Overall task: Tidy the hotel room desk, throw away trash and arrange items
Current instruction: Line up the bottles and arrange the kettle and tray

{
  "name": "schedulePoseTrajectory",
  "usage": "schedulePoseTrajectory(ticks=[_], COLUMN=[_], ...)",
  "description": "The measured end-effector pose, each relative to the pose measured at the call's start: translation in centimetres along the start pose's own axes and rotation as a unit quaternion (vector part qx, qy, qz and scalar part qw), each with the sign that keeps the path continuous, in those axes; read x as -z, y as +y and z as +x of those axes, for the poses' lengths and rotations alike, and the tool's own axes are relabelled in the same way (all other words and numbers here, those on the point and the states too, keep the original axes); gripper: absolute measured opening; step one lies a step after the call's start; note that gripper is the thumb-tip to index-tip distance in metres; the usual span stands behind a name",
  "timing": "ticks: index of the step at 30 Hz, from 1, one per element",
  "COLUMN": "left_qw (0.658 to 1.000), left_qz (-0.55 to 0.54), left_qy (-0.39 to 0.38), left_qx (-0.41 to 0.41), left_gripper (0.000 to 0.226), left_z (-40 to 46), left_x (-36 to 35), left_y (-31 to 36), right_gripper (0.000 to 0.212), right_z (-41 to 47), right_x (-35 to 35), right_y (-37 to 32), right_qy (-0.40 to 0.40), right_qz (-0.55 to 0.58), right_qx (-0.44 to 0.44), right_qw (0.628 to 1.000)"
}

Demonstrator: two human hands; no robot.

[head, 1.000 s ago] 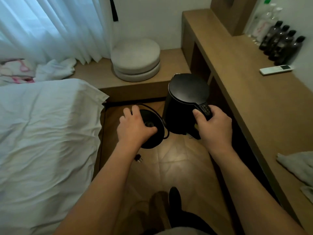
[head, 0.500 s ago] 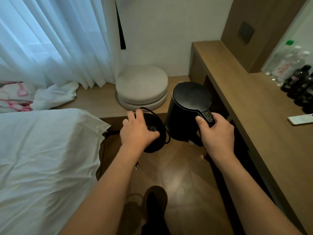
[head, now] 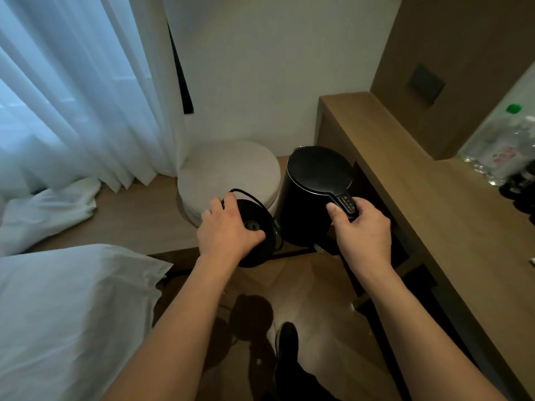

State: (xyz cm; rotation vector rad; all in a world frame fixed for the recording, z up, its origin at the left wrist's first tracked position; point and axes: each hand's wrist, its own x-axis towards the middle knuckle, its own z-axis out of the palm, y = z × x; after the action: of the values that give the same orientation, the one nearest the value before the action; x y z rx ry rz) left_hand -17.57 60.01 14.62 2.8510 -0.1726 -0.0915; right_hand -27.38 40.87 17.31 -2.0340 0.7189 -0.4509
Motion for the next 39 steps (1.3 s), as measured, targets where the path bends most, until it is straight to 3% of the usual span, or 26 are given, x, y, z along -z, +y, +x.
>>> schedulePoseTrajectory(ticks=[11,18,26,39], left_qw=[0.999,0.998,0.984,0.965], left_qz=[0.016,0.004,-0.027,0.003], left_qy=[0.005,-0.01,-0.059,-0.072], left_qx=[-0.035,-0.061,-0.167,-0.252], left_gripper=[0.092,0.098,0.093,0.089], left_z=[20.1,32.3,46.0,54.0], left_x=[0.7,0.1,-0.4,0.0], left_y=[3.6,5.4,8.7,13.8], right_gripper=[0.023,0.027,0.018,0.008], right_z=[18.0,27.4,35.3,41.4], right_x=[-7.6,-11.3,-14.8,-15.5], right_y=[-4.1,-6.7,-10.3,-11.7], right_qy=[0.004,0.064,0.143,0.22], right_qz=[0.005,-0.003,0.006,-0.013], right_qx=[-0.027,-0.065,-0.115,-0.126], right_qw=[1.0,0.996,0.983,0.967])
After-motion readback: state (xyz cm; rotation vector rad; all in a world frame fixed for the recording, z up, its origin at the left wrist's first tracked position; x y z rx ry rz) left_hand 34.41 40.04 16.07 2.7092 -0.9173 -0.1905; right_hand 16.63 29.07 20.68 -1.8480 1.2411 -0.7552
